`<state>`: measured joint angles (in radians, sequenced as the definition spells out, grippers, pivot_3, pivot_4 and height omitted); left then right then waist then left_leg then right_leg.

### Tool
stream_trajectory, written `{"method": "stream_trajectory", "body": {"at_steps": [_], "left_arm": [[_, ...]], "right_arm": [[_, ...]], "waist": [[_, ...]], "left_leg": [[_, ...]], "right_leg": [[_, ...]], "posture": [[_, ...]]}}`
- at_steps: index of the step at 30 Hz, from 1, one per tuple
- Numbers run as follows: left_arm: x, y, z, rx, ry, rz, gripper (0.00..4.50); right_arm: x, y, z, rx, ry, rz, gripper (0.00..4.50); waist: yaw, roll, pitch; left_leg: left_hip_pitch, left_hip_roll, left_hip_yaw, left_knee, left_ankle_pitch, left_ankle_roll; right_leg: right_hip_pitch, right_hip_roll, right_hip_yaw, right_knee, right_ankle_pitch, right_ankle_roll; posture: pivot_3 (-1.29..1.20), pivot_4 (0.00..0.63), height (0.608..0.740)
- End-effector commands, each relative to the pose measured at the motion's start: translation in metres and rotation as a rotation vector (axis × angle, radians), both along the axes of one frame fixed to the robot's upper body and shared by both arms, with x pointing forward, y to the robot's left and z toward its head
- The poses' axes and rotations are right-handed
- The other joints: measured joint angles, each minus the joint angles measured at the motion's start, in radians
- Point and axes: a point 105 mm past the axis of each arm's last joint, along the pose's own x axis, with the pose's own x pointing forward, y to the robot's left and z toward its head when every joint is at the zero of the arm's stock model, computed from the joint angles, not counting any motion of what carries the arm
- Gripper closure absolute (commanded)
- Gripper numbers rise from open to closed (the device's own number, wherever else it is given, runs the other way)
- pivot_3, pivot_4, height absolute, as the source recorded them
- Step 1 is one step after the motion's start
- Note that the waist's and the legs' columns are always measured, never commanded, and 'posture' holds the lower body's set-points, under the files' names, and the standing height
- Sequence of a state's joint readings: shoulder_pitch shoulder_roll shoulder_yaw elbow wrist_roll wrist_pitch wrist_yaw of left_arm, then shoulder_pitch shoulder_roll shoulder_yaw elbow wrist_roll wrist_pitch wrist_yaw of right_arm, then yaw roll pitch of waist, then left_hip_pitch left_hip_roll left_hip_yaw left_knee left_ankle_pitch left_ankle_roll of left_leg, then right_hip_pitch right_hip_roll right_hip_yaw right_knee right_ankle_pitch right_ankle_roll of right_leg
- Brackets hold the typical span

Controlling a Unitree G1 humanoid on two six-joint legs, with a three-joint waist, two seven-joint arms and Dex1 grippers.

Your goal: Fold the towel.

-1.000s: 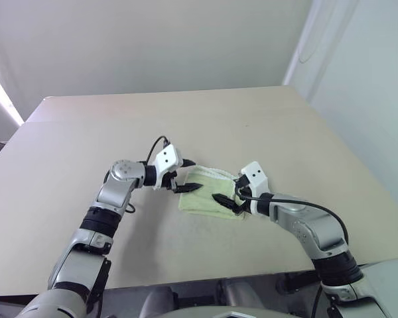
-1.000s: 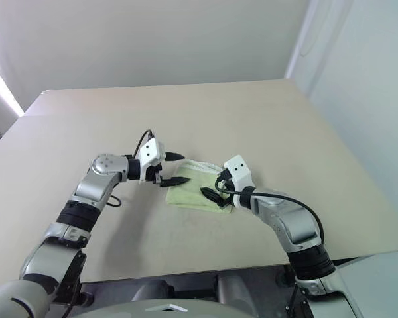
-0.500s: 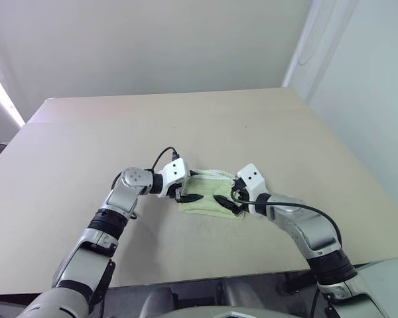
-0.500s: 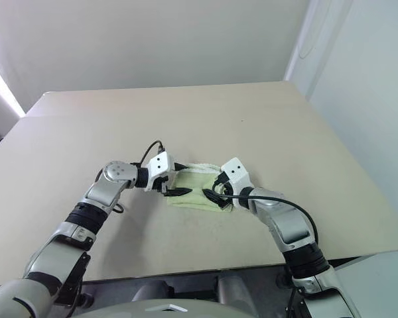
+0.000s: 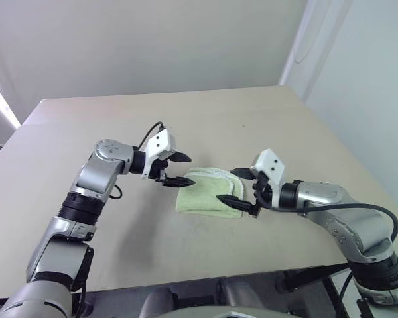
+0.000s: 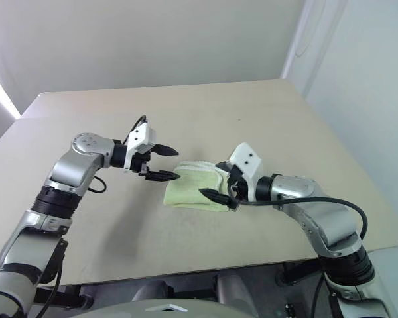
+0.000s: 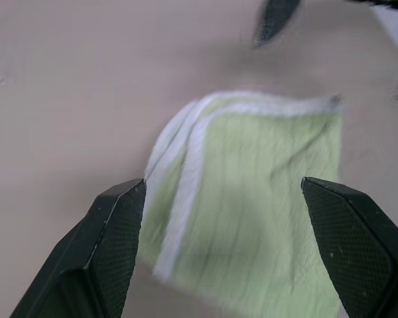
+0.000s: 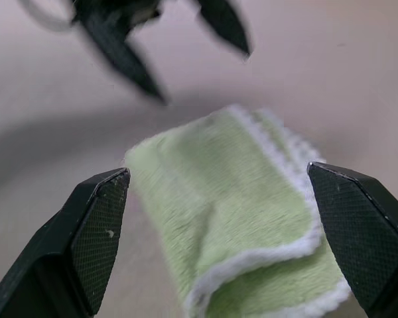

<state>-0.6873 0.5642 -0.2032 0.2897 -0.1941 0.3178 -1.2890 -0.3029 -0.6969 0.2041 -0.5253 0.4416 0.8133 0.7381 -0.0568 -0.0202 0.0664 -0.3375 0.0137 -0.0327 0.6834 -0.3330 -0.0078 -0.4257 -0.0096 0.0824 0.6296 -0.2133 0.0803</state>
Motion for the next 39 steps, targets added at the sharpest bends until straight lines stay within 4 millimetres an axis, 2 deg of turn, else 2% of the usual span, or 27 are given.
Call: {"method": "stream_trajectory", "body": {"at_steps": [1, 5, 11, 15, 23, 28, 30, 35, 39], "left_arm": [[0.015, 0.021, 0.017, 0.003, -0.096, 0.08, 0.56], [0.016, 0.032, 0.008, 0.007, -0.099, 0.11, 0.56], [0.015, 0.028, -0.004, 0.005, -0.107, 0.108, 0.56], [0.014, 0.027, -0.006, -0.004, -0.102, 0.11, 0.56], [0.02, 0.032, -0.008, 0.009, -0.101, 0.127, 0.56], [0.024, 0.032, -0.008, 0.011, -0.104, 0.129, 0.56], [0.026, 0.031, -0.008, 0.013, -0.11, 0.132, 0.56], [0.027, 0.03, -0.009, 0.031, -0.13, 0.125, 0.56], [0.026, 0.03, -0.008, 0.023, -0.12, 0.125, 0.56]], "right_arm": [[-0.006, 0.013, -0.007, -0.1, -0.08, 0.136, 0.0], [-0.004, 0.01, -0.033, -0.246, -0.102, 0.21, 0.0], [0.015, 0.015, -0.042, -0.302, -0.153, 0.191, 0.0], [0.036, 0.011, -0.051, -0.364, -0.199, 0.106, 0.0], [0.02, 0.015, -0.053, -0.375, -0.194, 0.183, 0.0], [0.021, 0.015, -0.058, -0.393, -0.2, 0.173, 0.0], [0.026, 0.016, -0.059, -0.396, -0.215, 0.146, 0.0], [0.058, 0.008, -0.06, -0.461, -0.315, 0.003, 0.0], [0.06, 0.008, -0.059, -0.468, -0.32, 0.008, 0.0]], "waist": [[-0.002, 0.0, 0.0], [0.003, -0.001, 0.0], [0.013, -0.001, 0.0], [0.013, -0.001, 0.0], [0.013, -0.001, 0.0], [0.012, -0.001, 0.0], [0.012, -0.001, 0.0], [0.008, -0.002, 0.0], [0.011, -0.002, 0.0]], "left_leg": [[0.0, 0.0, 0.0, 0.0, 0.0, 0.0], [-0.002, 0.0, 0.0, -0.001, 0.0, 0.0], [-0.002, 0.0, 0.001, 0.0, 0.0, 0.0], [-0.001, 0.0, 0.0, 0.0, 0.0, 0.0], [-0.002, 0.0, 0.0, 0.0, 0.0, 0.0], [-0.001, -0.001, 0.0, 0.0, 0.0, 0.0], [-0.001, 0.0, 0.0, 0.0, 0.0, 0.0], [0.0, 0.0, 0.0, 0.0, 0.0, 0.0], [0.001, 0.0, 0.0, 0.001, 0.002, -0.003]], "right_leg": [[0.0, 0.0, 0.0, 0.0, 0.0, 0.0], [-0.001, 0.0, 0.0, -0.002, 0.0, 0.0], [-0.001, -0.001, 0.0, -0.001, 0.0, 0.0], [-0.001, 0.0, 0.0, 0.0, 0.0, 0.0], [-0.001, 0.0, 0.0, 0.0, 0.0, 0.0], [-0.001, 0.0, 0.0, 0.0, 0.0, 0.0], [-0.001, 0.0, 0.0, 0.0, 0.0, 0.0], [-0.001, 0.0, 0.0, 0.001, 0.001, -0.001], [0.001, 0.0, 0.0, 0.002, 0.002, -0.002]], "posture": [[0.0, 0.0, 0.712], [0.0, 0.0, 0.712], [0.0, 0.0, 0.712], [0.0, 0.0, 0.712], [0.0, 0.0, 0.712], [0.0, 0.0, 0.712], [0.0, 0.0, 0.712], [0.0, 0.0, 0.712], [0.0, 0.0, 0.712]]}}
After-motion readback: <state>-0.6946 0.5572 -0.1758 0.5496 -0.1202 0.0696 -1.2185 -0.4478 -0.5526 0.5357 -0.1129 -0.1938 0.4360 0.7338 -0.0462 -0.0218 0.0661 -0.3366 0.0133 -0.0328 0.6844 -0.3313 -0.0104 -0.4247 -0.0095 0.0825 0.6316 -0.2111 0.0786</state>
